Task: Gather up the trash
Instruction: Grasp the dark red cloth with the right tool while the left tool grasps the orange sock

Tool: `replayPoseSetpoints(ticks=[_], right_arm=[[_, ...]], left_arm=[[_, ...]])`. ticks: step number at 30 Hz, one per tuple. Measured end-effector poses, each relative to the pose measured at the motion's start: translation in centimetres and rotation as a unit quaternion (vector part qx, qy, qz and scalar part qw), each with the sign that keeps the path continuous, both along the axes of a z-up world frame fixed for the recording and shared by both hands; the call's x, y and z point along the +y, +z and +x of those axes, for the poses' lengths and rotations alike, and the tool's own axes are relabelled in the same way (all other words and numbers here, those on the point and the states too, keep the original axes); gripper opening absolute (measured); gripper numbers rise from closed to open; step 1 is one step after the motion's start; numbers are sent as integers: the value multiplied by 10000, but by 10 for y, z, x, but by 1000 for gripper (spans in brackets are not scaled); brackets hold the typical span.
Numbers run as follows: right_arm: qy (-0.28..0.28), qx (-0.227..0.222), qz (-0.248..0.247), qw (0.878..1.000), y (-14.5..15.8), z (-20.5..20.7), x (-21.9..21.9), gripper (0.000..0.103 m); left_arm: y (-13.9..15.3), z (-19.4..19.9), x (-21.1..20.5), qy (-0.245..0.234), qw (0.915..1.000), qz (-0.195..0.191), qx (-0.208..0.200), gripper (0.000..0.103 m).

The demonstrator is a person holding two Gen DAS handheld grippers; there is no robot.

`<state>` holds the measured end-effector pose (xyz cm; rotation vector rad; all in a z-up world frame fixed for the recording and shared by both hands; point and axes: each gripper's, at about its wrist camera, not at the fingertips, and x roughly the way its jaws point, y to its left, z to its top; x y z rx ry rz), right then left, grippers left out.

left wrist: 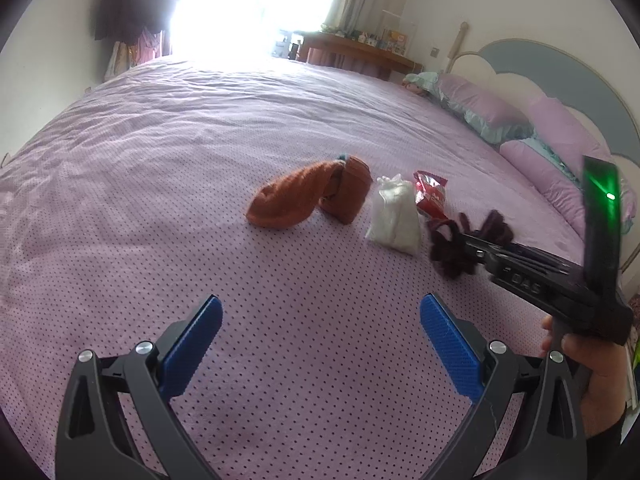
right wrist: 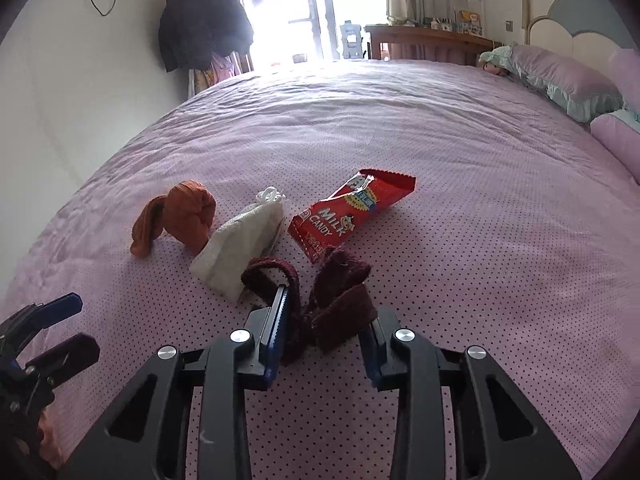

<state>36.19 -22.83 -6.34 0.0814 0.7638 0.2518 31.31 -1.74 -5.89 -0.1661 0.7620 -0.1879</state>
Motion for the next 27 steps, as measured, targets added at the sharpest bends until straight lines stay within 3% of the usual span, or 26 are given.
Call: replayPoseSetpoints(ticks=[8, 11, 13, 21, 22, 27], right_arm=[[92, -169, 148, 9997, 19, -17, -13, 32], [93, -196, 278, 9994, 24, -22, -19, 32], [95, -225, 353, 9991, 27, -23, -21, 32], [189, -261, 490, 9983, 32, -23, -28, 32], [209, -247, 494, 9983, 31, -23, -27, 32], [437, -214, 536, 9974, 26, -23, -21, 32]], left_arm=[[12, 28, -3, 185, 9995, 185, -150, 99], [15, 48, -11, 183, 9986, 447, -209, 99], [15, 63, -15, 256, 9973, 671, -150, 99], [-1, 104, -24, 265, 9972, 688, 126, 99], [-3, 108, -24, 278, 9973, 672, 142, 97], [-10, 111, -25, 168, 9979, 557, 298, 58]])
